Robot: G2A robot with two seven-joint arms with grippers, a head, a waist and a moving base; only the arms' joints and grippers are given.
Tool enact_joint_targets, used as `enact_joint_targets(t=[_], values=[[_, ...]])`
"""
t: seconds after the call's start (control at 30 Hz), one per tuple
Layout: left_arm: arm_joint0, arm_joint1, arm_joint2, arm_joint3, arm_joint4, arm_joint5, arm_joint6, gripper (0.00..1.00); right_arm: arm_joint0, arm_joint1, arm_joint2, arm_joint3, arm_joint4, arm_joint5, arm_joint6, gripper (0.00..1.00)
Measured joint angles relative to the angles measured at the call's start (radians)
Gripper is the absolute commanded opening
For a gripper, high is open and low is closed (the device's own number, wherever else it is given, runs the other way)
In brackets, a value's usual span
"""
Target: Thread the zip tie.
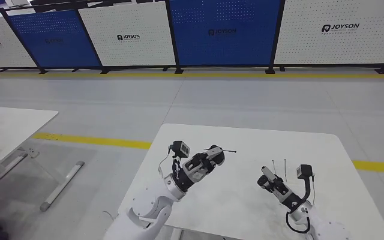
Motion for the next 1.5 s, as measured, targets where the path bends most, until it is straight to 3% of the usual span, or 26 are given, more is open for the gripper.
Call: enact_joint_targets(t=[0.1, 0.27, 0.37, 0.57, 0.7, 0.87, 0.97, 1.37, 1.5], values=[[0.013, 0.001, -0.024, -0.025, -0.048, -0.022, -0.017, 0.0, 0.0, 0.0, 0.0, 0.0, 0.0, 0.0, 0.0, 1.0], [0.016, 0.005, -0.025, -0.031, -0.002, 0.018, -0.022, 0.0, 0.0, 0.0, 0.0, 0.0, 0.0, 0.0, 0.0, 1.0], [0.005, 0.005, -0.01, -0.008, 0.027, 0.052, -0.021, 0.0, 0.0, 0.0, 0.0, 0.0, 0.0, 0.0, 0.0, 1.0], [-0.023, 0.003, 0.033, 0.08, 0.087, 0.105, -0.008, 0.0, 0.0, 0.0, 0.0, 0.0, 0.0, 0.0, 0.0, 1.0], [-0.044, -0.001, 0.069, 0.154, 0.133, 0.108, 0.016, 0.0, 0.0, 0.0, 0.0, 0.0, 0.0, 0.0, 0.0, 1.0], [-0.065, -0.007, 0.106, 0.214, 0.218, 0.104, 0.089, 0.0, 0.0, 0.0, 0.0, 0.0, 0.0, 0.0, 0.0, 1.0], [-0.066, -0.013, 0.124, 0.223, 0.227, 0.098, 0.154, 0.0, 0.0, 0.0, 0.0, 0.0, 0.0, 0.0, 0.0, 1.0], [-0.066, -0.014, 0.127, 0.224, 0.215, 0.1, 0.156, 0.0, 0.0, 0.0, 0.0, 0.0, 0.0, 0.0, 0.0, 1.0], [-0.076, -0.014, 0.151, 0.253, 0.338, 0.134, 0.204, 0.0, 0.0, 0.0, 0.0, 0.0, 0.0, 0.0, 0.0, 1.0]])
